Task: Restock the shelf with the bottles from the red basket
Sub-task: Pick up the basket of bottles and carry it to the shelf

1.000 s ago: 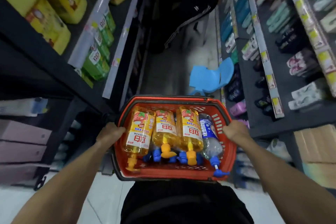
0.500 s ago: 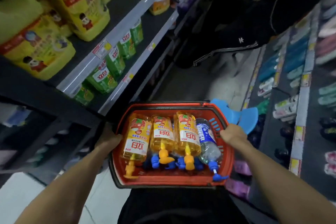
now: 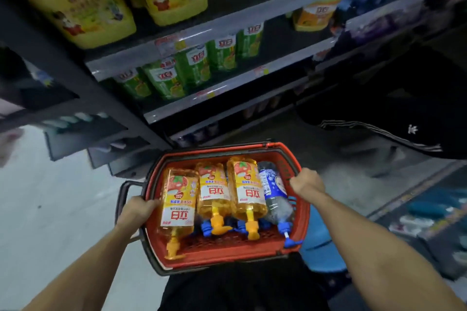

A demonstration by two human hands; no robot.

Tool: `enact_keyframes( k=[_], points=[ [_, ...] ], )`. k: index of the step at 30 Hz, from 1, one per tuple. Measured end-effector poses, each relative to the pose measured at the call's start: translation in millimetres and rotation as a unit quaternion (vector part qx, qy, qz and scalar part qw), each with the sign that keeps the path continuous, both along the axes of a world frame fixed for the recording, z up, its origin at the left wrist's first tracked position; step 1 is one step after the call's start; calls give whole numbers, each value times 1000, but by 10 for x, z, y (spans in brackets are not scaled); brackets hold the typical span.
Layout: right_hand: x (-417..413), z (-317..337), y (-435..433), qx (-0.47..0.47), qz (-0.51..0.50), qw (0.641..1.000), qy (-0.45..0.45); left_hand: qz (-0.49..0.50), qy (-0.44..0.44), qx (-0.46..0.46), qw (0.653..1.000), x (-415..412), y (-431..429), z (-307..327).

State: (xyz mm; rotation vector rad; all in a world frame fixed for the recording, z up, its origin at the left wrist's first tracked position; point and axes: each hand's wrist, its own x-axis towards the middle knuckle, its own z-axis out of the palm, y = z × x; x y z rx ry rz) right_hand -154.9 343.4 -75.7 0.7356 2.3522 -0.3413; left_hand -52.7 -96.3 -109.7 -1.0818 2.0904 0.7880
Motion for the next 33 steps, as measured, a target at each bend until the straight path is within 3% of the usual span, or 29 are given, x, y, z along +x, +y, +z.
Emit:
enact_keyframes(
  k=[8, 17, 21, 33],
  points=[
    [-361, -506, -105, 0, 93, 993, -69, 95, -41, 17, 994, 302, 17, -518],
    [-849, -1840, -480, 7, 156, 980, -124, 180, -86, 51, 979, 396, -161, -1680],
    [-1128, -2646, -679, -6, 201, 973, -115, 200, -84, 53, 975, 330, -324, -2390],
    [-1505, -4873, -1086, -82, 144, 985, -41, 260, -54, 29, 964, 63, -602, -4301]
  ],
)
